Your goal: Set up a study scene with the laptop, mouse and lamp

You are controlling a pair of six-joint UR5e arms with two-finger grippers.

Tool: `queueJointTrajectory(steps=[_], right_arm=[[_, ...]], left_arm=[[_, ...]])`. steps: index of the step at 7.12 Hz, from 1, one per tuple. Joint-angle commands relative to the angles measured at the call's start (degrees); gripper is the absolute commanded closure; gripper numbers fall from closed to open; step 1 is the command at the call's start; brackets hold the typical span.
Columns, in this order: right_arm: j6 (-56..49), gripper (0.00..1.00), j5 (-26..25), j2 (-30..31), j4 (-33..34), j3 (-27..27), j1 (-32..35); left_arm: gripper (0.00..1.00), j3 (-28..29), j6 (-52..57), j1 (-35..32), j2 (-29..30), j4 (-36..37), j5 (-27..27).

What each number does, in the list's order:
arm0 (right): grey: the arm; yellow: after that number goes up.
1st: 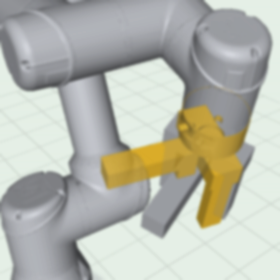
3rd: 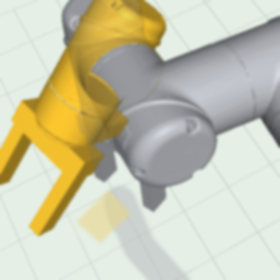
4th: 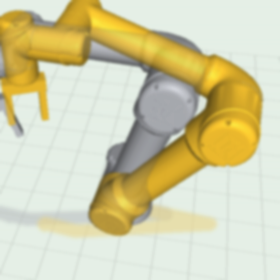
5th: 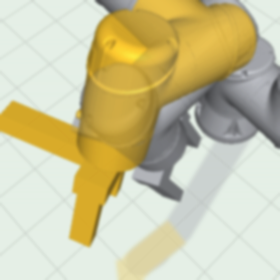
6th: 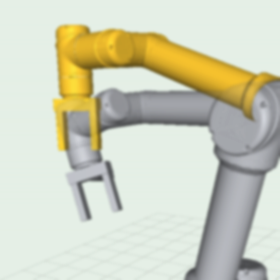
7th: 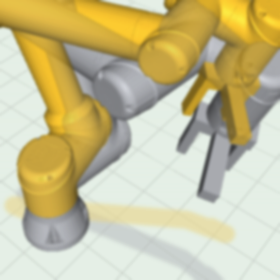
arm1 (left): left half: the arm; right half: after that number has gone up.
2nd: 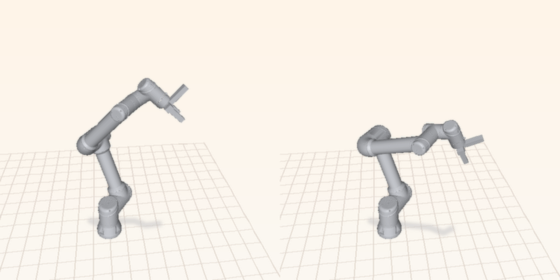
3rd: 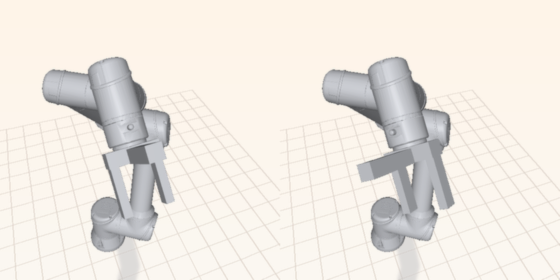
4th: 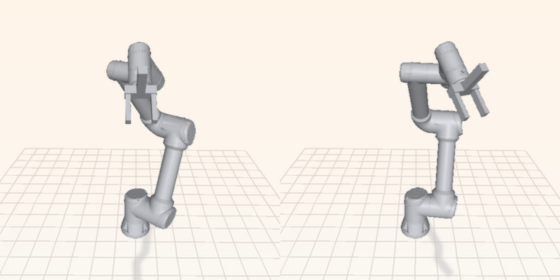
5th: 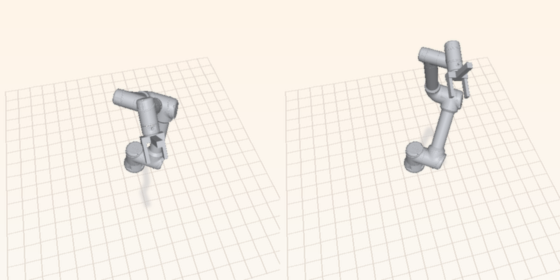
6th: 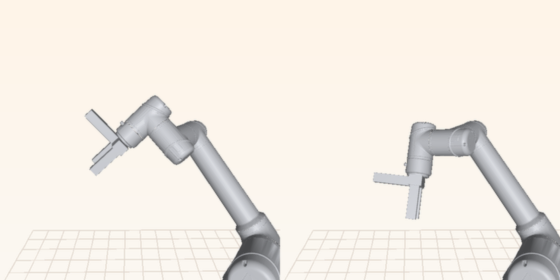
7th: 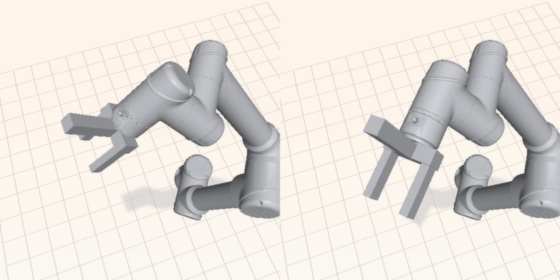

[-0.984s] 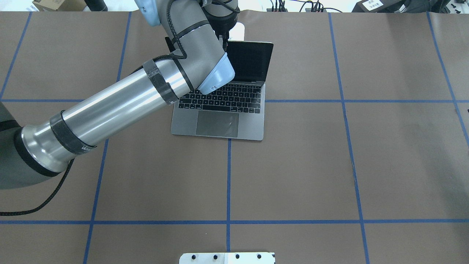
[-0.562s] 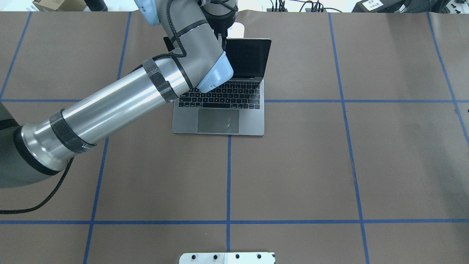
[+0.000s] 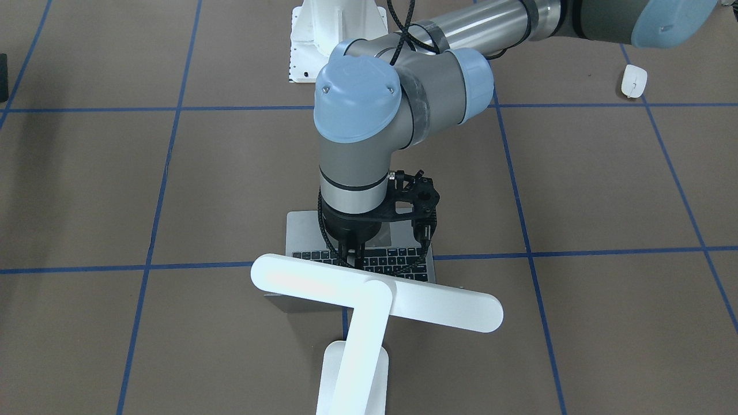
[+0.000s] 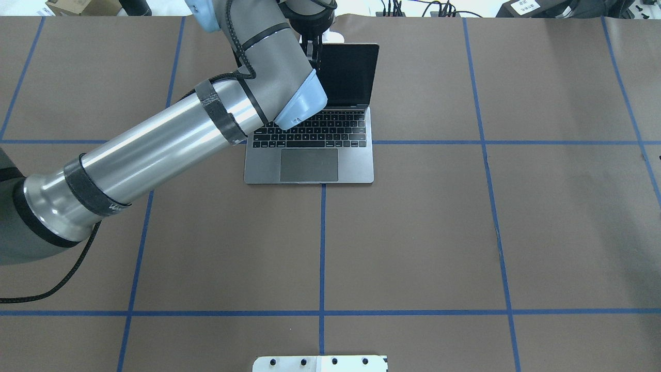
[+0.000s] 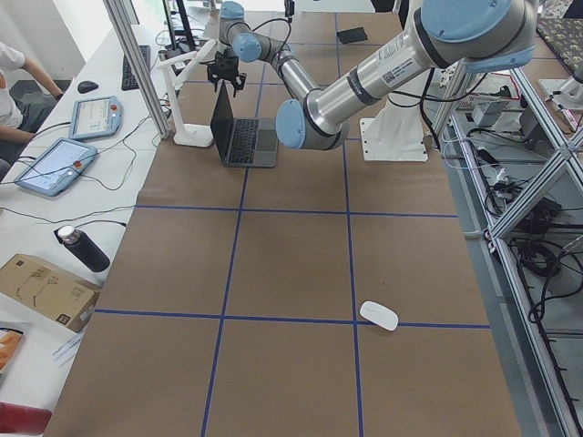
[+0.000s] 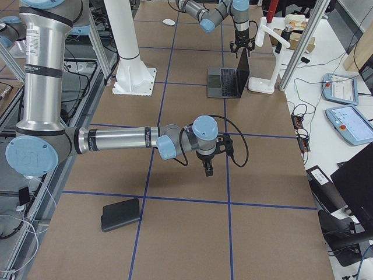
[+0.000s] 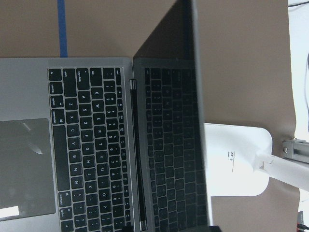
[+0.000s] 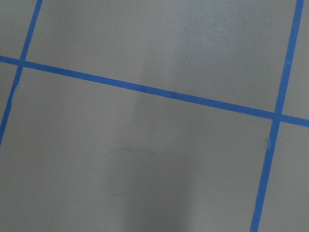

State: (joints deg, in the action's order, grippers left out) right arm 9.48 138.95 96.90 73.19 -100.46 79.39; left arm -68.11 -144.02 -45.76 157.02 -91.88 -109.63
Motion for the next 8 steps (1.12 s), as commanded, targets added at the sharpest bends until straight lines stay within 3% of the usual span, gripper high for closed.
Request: queueJointTrajectory(steps=[1, 5, 8], right_arm=[[-0.07, 0.01, 0.0, -0.13, -0.07, 0.44, -0.02], [0.02, 0.01, -0.26, -0.48, -0.07, 0.44, 0.06], [2.8, 0.01, -2.02, -0.74, -0.07, 0.36, 0.06]], left_arm=[[0.0, -9.7, 0.32, 0.06, -3.89, 5.09, -2.5], [0.0, -39.13, 8.71, 2.17, -18.36, 20.14, -2.61], [0.0, -52.53, 27.4, 1.73, -31.38, 22.27, -2.61]])
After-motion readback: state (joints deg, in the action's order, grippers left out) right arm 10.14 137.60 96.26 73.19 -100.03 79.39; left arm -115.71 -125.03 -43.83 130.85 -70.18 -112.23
